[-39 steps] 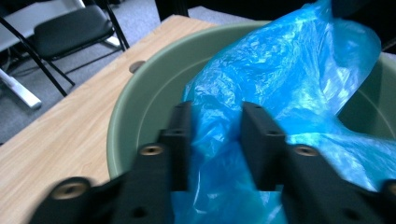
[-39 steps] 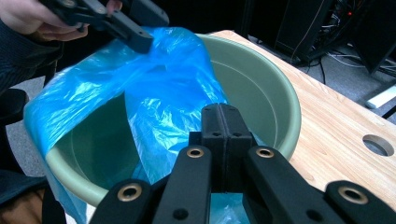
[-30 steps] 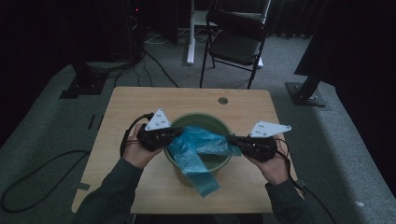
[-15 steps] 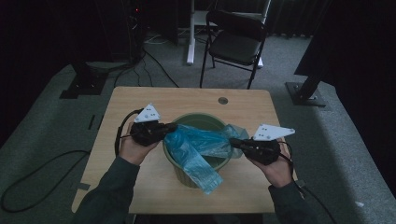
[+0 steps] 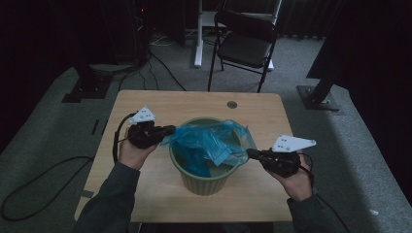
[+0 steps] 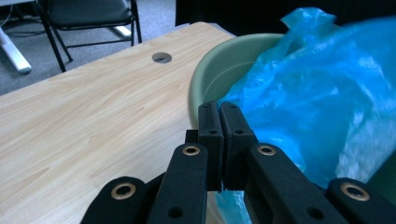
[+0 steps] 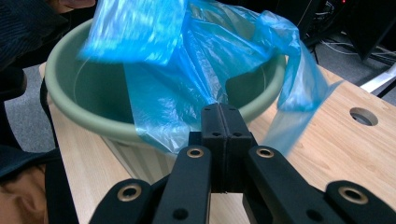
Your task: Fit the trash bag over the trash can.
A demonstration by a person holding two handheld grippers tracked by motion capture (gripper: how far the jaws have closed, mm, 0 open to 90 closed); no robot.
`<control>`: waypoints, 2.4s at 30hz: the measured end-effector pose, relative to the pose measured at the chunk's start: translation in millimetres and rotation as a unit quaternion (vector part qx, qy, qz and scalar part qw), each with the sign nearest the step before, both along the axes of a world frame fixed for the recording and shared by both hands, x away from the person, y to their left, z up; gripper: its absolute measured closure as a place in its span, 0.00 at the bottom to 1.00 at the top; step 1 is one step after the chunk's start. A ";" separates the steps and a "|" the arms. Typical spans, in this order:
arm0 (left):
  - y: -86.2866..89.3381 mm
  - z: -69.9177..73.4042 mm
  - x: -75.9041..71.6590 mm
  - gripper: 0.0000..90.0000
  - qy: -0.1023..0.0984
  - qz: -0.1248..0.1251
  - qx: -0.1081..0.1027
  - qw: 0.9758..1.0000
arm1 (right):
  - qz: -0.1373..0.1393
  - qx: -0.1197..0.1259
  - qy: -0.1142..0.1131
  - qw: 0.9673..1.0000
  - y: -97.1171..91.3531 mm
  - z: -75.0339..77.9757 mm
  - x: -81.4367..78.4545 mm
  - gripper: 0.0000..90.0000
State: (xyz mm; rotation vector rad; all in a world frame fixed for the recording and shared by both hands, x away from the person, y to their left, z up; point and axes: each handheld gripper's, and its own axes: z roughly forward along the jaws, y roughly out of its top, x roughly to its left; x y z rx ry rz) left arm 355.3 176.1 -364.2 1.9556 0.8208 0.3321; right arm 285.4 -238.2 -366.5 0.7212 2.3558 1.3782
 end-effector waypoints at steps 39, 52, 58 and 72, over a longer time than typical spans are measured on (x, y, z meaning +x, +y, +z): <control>11.7 -26.9 5.4 0.98 0.047 0.009 -0.052 0.997 | 0.031 -0.010 0.039 0.999 7.1 -21.7 -0.9 1.00; 15.6 -26.5 4.8 0.95 0.044 0.010 -0.061 0.997 | 0.006 0.019 0.019 1.000 -5.2 -1.5 1.5 0.80; 15.4 -25.6 4.6 0.94 0.042 0.011 -0.060 0.997 | -0.003 0.037 0.008 0.999 -4.7 9.9 6.3 0.77; 14.7 -24.9 5.9 0.94 0.041 0.010 -0.058 0.997 | -0.015 0.040 -0.003 0.999 9.7 19.3 33.3 0.75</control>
